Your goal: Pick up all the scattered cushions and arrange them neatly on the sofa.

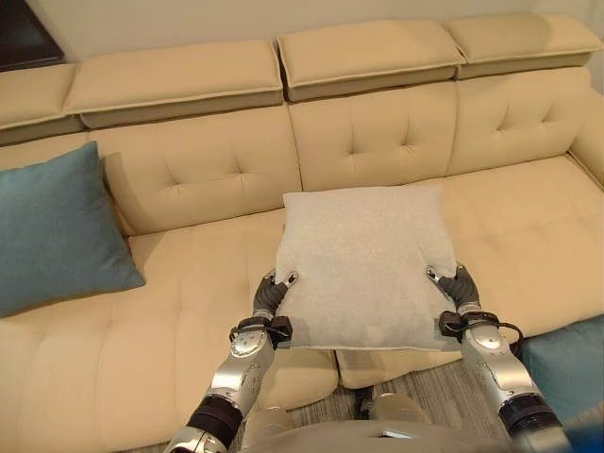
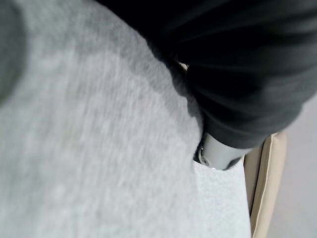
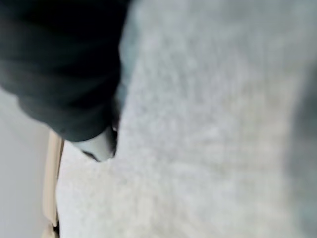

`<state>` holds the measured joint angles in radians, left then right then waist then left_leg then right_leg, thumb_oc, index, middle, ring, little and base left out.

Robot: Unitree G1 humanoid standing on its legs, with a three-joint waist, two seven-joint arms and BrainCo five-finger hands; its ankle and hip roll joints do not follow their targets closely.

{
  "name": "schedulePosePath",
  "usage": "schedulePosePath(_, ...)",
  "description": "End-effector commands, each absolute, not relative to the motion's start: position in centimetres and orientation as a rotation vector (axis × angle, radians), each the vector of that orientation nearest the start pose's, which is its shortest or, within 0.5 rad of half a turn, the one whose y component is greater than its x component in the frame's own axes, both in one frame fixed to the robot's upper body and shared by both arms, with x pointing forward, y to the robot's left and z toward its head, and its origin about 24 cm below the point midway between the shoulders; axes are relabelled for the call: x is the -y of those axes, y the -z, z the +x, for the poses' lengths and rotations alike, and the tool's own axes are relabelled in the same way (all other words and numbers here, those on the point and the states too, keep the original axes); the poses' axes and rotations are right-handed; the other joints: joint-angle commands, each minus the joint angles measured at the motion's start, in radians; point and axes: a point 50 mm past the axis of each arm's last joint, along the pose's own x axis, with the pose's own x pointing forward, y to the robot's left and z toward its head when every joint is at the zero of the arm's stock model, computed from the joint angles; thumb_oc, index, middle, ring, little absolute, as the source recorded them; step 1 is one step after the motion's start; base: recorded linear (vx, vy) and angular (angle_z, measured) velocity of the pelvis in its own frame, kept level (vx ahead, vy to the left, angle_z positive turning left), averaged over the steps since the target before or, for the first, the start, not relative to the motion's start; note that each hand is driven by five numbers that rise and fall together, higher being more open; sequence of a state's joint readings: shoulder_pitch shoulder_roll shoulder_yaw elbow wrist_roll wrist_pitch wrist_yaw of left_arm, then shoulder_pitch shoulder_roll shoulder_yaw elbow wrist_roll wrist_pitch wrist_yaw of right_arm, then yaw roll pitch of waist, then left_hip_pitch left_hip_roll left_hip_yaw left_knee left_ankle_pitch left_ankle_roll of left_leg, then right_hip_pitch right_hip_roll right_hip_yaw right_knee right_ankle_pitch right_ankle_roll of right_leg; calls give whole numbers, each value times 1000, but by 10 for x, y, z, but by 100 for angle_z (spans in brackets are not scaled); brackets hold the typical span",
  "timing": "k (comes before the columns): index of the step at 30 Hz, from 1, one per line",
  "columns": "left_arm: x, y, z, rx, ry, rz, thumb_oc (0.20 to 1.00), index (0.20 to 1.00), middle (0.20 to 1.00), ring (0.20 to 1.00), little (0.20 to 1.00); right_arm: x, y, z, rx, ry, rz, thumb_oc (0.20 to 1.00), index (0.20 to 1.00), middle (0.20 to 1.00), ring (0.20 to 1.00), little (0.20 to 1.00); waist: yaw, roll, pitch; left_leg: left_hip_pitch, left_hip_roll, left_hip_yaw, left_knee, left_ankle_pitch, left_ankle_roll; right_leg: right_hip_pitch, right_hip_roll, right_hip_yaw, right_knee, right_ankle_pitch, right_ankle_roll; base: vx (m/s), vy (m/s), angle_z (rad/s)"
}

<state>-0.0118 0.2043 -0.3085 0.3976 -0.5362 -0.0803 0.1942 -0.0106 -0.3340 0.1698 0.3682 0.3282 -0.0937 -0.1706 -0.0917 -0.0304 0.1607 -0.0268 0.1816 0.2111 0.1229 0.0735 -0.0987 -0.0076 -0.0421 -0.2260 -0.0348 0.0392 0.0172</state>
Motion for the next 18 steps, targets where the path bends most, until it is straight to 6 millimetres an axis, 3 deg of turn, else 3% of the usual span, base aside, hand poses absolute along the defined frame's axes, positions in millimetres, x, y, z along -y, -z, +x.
schedulePosePath(1, -132, 2, 253, -168, 63, -291, 200, 200, 200, 200, 200, 197, -12, 253, -74, 86, -6, 200, 200, 200, 200, 200, -23, -31, -28, -51, -18, 84, 82, -112, 19, 0, -64, 6, 99, -120, 73, 9, -10, 33)
schedulePosePath(11, -139, -8, 256, -119, 64, -227, 200, 200, 200, 200, 200, 195, -21, 257, -36, 77, -21, 200, 200, 200, 200, 200, -22, -16, -44, -8, -60, 87, -58, -94, 17, -3, -63, 22, 85, -117, 89, 71, 54, 4)
schedulePosePath(15, -143, -25, 267, -39, 44, -185, 200, 200, 200, 200, 200, 191, -42, 270, 55, 79, -47, 200, 200, 200, 200, 200, -15, -15, -33, -6, -75, 97, -87, -95, 27, -29, -74, 35, 85, -106, 100, -10, 40, -9)
schedulePosePath(18, -141, -48, 282, 64, 36, -169, 200, 200, 200, 200, 200, 182, -71, 286, 184, 74, -64, 200, 200, 200, 200, 200, -11, -8, 7, -39, -80, 97, -88, -94, 31, -86, -85, 40, 107, -101, 105, -133, 28, 1)
